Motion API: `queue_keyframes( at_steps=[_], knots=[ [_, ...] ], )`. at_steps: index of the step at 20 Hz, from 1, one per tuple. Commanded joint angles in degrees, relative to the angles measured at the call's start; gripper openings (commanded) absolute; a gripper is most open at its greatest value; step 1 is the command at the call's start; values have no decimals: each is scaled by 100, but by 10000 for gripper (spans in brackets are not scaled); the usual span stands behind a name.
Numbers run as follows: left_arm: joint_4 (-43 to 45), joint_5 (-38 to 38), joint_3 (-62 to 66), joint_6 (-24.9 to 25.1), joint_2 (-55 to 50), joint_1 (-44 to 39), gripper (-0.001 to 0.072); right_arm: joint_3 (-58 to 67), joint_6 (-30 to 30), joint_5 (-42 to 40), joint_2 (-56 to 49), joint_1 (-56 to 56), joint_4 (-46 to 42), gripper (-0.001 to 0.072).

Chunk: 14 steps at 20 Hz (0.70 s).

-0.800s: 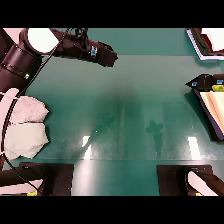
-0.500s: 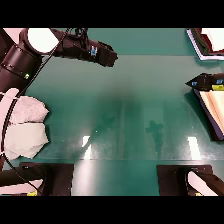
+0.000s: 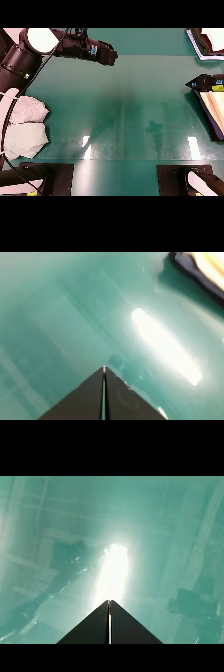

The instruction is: Fold the shirts.

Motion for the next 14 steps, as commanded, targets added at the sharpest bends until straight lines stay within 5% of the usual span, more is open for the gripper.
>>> queue_keyframes(
  at_steps=[1,4,6,8,14],
  knots=[
    [317,-455,251,-356,234,313,26,4,2,79,2,0,2,12],
    [1912,-1993,304,-597,807,1060,53,2,2,164,2,0,2,12],
    [3174,-3233,273,-866,977,1633,647,0,2,175,2,0,2,12],
    [3934,-3777,13,-1062,1051,2249,670,0,2,170,2,0,2,12],
    [4046,-3244,-2256,-1464,1069,3641,671,0,2,214,2,0,4,12]
  ],
)
